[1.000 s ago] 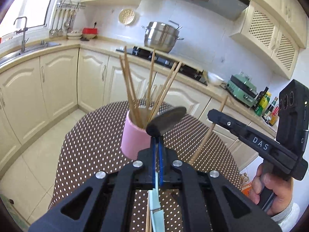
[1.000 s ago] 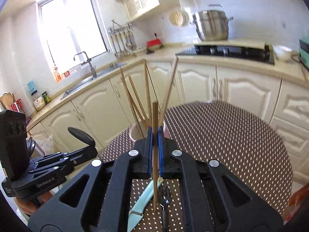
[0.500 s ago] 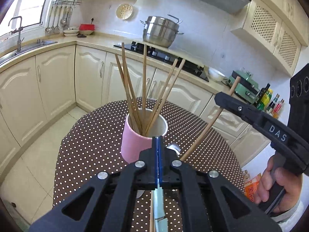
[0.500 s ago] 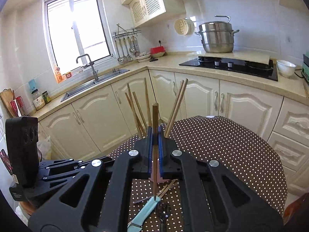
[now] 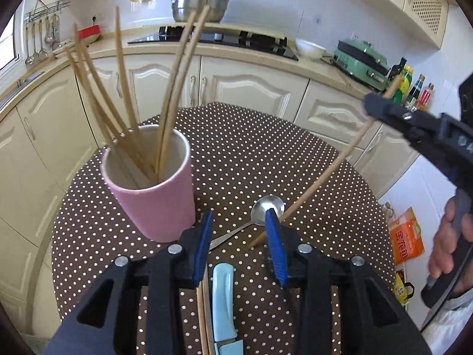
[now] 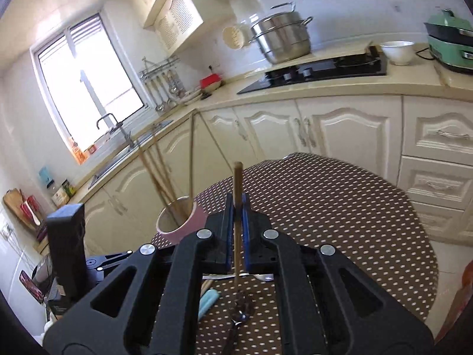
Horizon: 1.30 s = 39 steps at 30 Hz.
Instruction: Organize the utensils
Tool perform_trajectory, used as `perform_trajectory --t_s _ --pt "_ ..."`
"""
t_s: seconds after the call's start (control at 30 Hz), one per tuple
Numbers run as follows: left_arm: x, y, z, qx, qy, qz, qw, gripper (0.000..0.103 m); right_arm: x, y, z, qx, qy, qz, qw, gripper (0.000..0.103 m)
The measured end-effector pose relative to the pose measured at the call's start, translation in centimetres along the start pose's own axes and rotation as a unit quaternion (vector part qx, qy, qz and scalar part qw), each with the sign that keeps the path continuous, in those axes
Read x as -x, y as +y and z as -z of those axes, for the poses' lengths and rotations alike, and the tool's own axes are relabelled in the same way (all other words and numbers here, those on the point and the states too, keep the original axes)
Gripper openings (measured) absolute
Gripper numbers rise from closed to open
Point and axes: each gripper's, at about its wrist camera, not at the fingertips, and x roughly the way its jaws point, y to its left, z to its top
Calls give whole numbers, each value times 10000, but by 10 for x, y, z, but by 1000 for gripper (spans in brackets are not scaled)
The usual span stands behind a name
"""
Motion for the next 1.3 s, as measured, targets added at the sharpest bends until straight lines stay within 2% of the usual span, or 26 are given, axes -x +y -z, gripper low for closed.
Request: perform_trajectory --t_s 0.2,0.3,0.43,0.57,0.63,0.77,0.83,0.97,1.03,1.1,1.2,1.3 --pt "-43 -13 -5 -253 664 -245 9972 36 24 -25 -17 29 -247 137 9996 6" --pt "-65 -15 -4 -349 1016 -465 9931 36 22 -27 -24 112 -233 212 9994 5" --pt "-86 -13 -3 -490 1293 -751 9875 35 14 -32 -29 203 -179 235 9994 6" --pt "-104 -8 -2 -544 1544 -785 9834 25 7 -34 -32 236 -129 214 9994 5" --pt "-107 -8 -2 -593 1524 -820 9831 22 4 -36 -33 251 -87 192 9995 6" --pt "-109 -11 -4 -705 1472 -760 9837 7 0 -37 -33 262 -48 179 9995 6" --pt "-108 -13 -8 -610 1322 -753 9865 4 -1 -36 -32 262 -21 169 9995 6" --pt "-80 -10 -16 -319 778 -477 9953 4 -3 -29 -32 312 8 154 9994 6" --pt "-58 -11 -19 -249 401 -453 9979 4 -3 -24 -33 363 -4 154 9992 6" --pt "-33 -11 -22 -173 -38 -278 9995 4 -3 -16 -35 417 -23 146 9990 6" --pt "1 -7 -26 -78 -638 -149 9978 4 -3 -2 -38 539 -63 130 9984 6" --pt "42 4 -33 71 -1402 -13 9901 4 0 16 -43 659 -159 83 9977 6"
